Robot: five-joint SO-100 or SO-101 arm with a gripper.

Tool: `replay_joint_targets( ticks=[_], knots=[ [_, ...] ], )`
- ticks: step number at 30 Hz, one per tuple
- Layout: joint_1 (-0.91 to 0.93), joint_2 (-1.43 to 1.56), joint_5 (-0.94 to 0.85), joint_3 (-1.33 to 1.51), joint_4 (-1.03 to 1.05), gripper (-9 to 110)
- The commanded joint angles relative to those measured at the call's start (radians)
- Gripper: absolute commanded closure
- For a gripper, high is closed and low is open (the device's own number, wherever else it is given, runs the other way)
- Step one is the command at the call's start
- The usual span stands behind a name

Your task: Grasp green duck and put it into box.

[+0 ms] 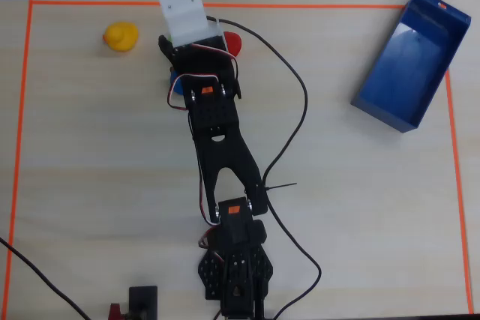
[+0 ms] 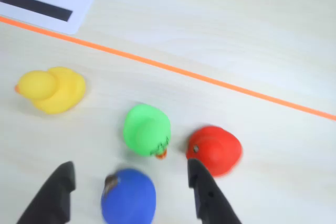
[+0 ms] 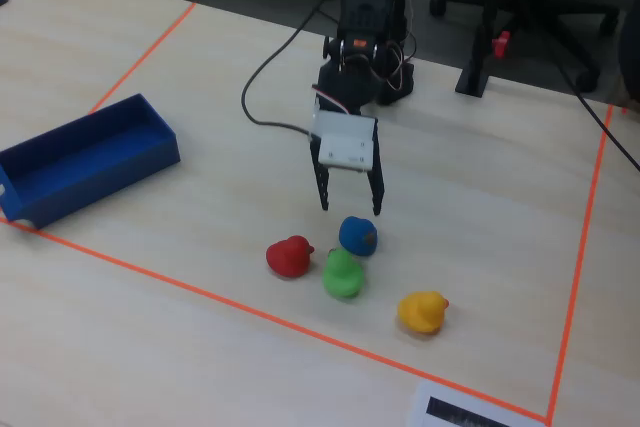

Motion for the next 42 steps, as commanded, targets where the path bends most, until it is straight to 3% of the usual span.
replay_joint_targets(
  ticks=[1,17,42],
  knots=[
    [0.005,-0.074,0.028,-0.097,-0.04,68],
    [-0.008,-0.367,0.055,-0.273,-0.109,63],
    [0.0,-0.515,0.021,-0.244,-0.268,62]
  ],
)
